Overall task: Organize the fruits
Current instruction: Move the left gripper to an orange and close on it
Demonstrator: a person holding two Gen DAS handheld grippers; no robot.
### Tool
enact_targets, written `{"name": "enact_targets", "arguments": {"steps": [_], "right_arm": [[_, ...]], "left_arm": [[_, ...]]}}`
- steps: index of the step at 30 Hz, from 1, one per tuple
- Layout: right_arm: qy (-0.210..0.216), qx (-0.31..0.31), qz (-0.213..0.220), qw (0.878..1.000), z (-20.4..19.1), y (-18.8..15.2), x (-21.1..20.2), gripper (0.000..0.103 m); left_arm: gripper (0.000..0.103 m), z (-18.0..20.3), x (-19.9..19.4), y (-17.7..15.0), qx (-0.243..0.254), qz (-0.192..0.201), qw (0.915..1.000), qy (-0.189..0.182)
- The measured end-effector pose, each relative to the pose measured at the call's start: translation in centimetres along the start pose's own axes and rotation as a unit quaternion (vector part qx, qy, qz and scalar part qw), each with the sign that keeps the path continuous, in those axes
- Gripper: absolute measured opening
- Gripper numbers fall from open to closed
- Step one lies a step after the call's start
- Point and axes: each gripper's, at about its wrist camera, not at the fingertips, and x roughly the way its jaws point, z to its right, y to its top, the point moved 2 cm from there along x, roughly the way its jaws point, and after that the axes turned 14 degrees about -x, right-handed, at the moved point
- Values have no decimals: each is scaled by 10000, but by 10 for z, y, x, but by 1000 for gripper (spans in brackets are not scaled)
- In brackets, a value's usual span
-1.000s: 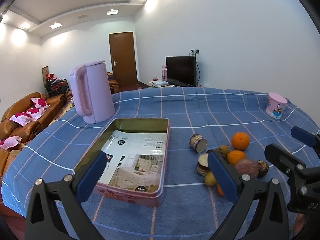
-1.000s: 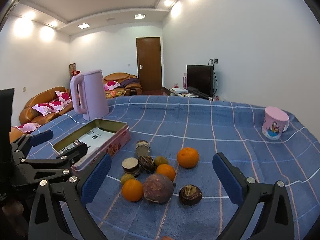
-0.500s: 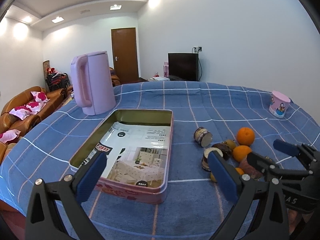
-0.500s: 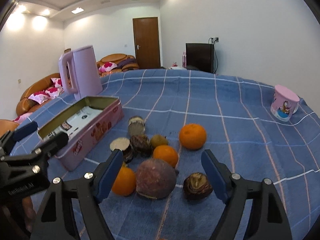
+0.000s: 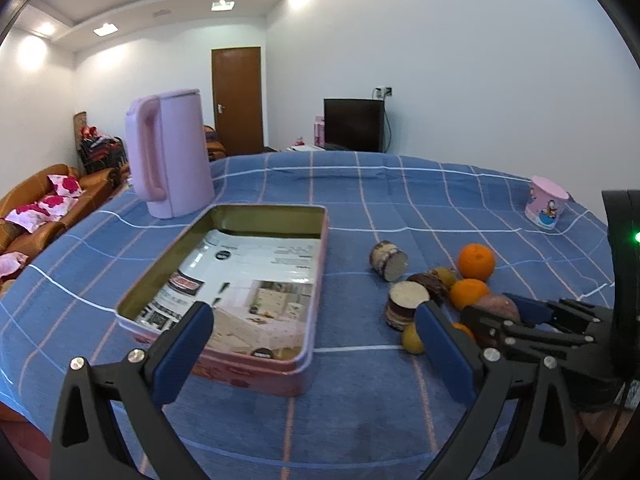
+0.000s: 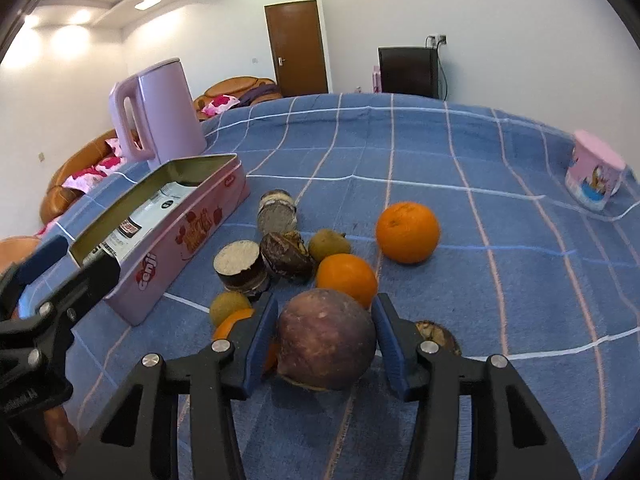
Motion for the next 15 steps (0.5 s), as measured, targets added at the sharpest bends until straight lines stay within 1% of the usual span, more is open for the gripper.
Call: {"name": "enact_targets", "arguments": {"steps": [2,4,8,10,13,15], "right_arm": [[82,102,55,9999,3,-1,-2,50],[80,131,230,9996,4,-2,-9,50],[-46,144,598,9981,5,-4,-29,50],[-232,147,740,9969,8,-6,-38,50],[-339,264,895,9951,15,-8,-48,50],[-507,285,974,9935,20,-10,-54,50]], "left_arm": [[103,3,2,-3,16,-67,10000,-47],[103,9,4,-7,61,-131,9998,-104],[102,19,4,-13,181,-198,9994,-206],[100,26,4,-16,249,-252,9990,-279],[94,36,7,-22,325,-420,9977,-416],[84,44,11,-27,375,-594,9961,-526]]}}
